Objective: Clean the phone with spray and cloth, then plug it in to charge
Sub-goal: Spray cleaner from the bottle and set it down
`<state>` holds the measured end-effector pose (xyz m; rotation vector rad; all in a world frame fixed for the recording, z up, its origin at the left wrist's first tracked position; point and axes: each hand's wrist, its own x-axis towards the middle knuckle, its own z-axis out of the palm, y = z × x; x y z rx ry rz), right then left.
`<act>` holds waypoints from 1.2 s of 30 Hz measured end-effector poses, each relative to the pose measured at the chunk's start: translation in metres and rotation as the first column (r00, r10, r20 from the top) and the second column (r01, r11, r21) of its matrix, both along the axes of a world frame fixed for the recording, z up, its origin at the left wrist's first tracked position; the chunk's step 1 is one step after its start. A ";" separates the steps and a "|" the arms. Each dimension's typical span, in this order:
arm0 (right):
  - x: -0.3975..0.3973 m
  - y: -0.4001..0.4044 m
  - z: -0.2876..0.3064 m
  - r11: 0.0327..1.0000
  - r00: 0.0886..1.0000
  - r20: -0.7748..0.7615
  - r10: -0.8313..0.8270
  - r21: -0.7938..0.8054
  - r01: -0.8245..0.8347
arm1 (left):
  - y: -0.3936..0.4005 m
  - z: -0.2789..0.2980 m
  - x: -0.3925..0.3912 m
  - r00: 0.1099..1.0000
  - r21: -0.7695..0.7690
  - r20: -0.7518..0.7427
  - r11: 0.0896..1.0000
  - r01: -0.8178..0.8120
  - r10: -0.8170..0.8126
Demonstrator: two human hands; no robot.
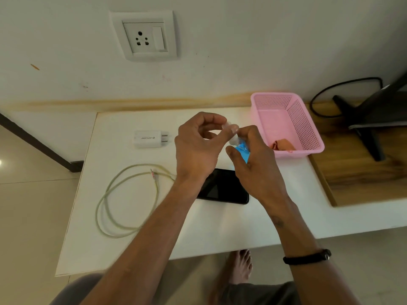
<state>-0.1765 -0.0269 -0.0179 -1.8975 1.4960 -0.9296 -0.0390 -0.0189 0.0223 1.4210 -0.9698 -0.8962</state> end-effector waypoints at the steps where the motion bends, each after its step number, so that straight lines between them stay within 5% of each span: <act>1: 0.000 -0.001 0.000 1.000 1.000 0.008 -0.011 -0.007 0.011 | 0.000 0.000 -0.001 0.999 -0.029 0.049 1.000 0.011 -0.009; 10: 0.000 -0.010 -0.009 0.998 0.993 0.101 -0.068 -0.012 0.069 | 0.004 0.000 -0.004 0.933 -0.089 0.345 0.986 0.141 -0.103; 16: -0.003 -0.019 -0.008 0.990 0.971 0.191 -0.142 0.017 0.141 | 0.008 -0.006 -0.003 0.666 -0.079 0.736 0.961 0.265 -0.123; 23: 0.000 -0.029 -0.007 0.979 0.954 0.221 -0.200 0.011 0.203 | 0.010 -0.009 -0.006 0.605 0.079 0.739 0.930 0.359 -0.296; 36: 0.001 -0.061 -0.012 0.966 0.935 0.258 -0.244 -0.018 0.257 | 0.009 -0.010 0.002 0.660 0.129 0.703 0.960 0.250 -0.266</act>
